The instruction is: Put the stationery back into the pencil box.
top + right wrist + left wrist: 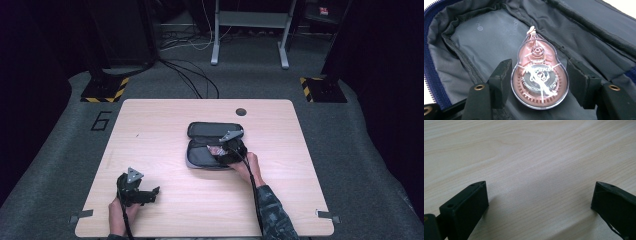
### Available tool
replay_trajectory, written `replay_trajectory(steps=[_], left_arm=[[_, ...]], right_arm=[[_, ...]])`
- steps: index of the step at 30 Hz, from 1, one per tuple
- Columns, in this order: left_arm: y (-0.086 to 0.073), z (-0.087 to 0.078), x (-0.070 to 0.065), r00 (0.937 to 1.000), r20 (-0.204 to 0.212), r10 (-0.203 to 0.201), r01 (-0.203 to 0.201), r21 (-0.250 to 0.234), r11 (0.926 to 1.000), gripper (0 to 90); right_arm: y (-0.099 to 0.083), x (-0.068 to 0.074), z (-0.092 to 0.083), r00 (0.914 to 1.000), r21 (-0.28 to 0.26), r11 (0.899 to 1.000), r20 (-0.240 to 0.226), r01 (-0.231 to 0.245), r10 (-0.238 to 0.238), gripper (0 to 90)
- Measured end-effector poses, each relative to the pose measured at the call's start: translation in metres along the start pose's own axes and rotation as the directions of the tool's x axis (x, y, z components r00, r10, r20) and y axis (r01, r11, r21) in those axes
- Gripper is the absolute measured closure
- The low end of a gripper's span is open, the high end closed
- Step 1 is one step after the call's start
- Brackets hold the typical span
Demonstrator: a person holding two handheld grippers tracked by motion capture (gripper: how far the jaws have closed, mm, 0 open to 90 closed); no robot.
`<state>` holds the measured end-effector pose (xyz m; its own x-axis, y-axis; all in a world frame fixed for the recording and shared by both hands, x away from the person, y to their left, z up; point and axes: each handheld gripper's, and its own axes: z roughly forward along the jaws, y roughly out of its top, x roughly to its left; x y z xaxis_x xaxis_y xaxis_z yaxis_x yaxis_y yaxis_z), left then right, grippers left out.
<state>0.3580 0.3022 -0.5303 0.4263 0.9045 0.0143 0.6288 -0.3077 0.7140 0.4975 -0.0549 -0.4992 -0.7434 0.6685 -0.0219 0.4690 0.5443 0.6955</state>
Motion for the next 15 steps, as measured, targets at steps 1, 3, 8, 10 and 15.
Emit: replay_trajectory(steps=[1,3,8,10,15], left_arm=[[0.0000,0.0000,-0.0001,1.0000,-0.001,-0.002,0.002,0.000,1.0000,0.9],[-0.0001,0.0000,-0.0002,1.0000,-0.001,-0.004,0.004,-0.001,1.0000,0.9],[0.0000,0.0000,-0.0002,1.0000,-0.001,-0.004,0.004,0.000,1.0000,0.9],[0.0000,0.0000,-0.0002,1.0000,-0.001,-0.004,0.004,0.000,1.0000,0.9],[0.0000,0.0000,-0.0002,1.0000,-0.001,-0.004,0.004,0.000,1.0000,0.9]], right_arm=[[0.0002,0.0000,0.0004,1.0000,0.005,1.000,-0.001,0.003,-0.003,38.8],[0.0003,-0.0001,0.0015,0.9999,0.017,1.000,-0.001,0.013,-0.013,38.8],[0.0004,0.0011,0.0053,1.0000,0.023,1.000,-0.003,-0.003,0.003,38.5],[0.0004,0.0021,0.0066,0.9998,0.036,0.999,0.009,-0.017,0.017,38.2],[0.0010,-0.0006,0.0021,0.9996,0.037,0.999,-0.015,-0.023,0.024,24.9]])
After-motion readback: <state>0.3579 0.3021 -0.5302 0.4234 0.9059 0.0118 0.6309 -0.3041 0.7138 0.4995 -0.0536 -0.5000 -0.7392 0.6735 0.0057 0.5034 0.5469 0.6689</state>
